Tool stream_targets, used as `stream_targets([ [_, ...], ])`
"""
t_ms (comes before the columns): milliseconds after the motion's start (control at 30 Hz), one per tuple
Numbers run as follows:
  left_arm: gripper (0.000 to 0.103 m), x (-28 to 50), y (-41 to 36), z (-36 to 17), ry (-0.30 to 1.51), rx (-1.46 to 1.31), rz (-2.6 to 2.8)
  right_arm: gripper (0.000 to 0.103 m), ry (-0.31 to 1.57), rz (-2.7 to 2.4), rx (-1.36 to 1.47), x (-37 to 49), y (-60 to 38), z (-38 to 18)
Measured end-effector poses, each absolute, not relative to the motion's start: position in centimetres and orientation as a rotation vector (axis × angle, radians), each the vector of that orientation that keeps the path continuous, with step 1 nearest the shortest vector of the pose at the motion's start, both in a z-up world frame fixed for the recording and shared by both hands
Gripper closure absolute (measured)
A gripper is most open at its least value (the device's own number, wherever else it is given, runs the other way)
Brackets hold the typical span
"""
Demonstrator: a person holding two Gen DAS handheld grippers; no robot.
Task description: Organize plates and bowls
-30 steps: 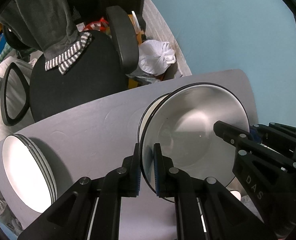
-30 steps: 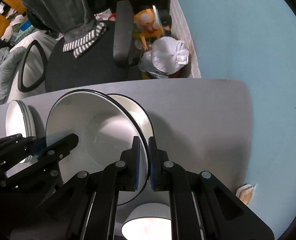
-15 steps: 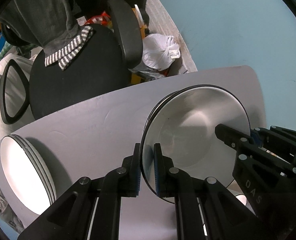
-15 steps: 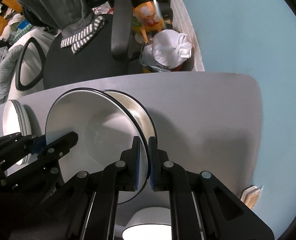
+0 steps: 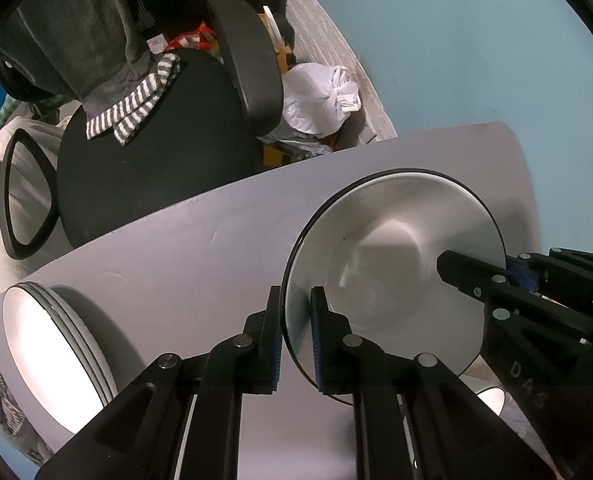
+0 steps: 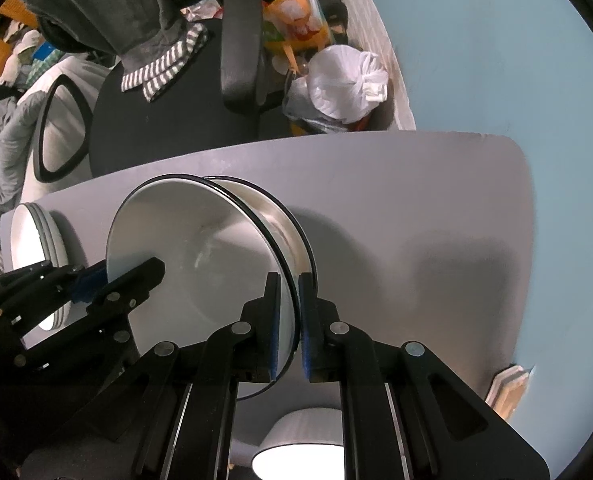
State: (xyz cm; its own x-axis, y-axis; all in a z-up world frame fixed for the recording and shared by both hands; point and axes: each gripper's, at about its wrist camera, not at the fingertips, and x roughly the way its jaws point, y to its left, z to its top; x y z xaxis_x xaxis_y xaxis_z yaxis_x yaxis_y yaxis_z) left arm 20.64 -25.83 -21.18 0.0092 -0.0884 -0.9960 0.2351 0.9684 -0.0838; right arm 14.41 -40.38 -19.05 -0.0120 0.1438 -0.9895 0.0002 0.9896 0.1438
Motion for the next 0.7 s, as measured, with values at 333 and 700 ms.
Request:
stream_targets([
  [333, 0.09, 20.7, -25.7, -20.5, 1.536, 0.105, -0.246, 0.09, 1.612, 0.101, 0.097, 14.7, -40.1, -18.8],
  [700, 0.084, 20.4, -25.1, -20.1, 1.523, 0.098, -0.253, 0.081, 1.573, 0.08, 0.071, 14.6, -40.6, -17.6],
])
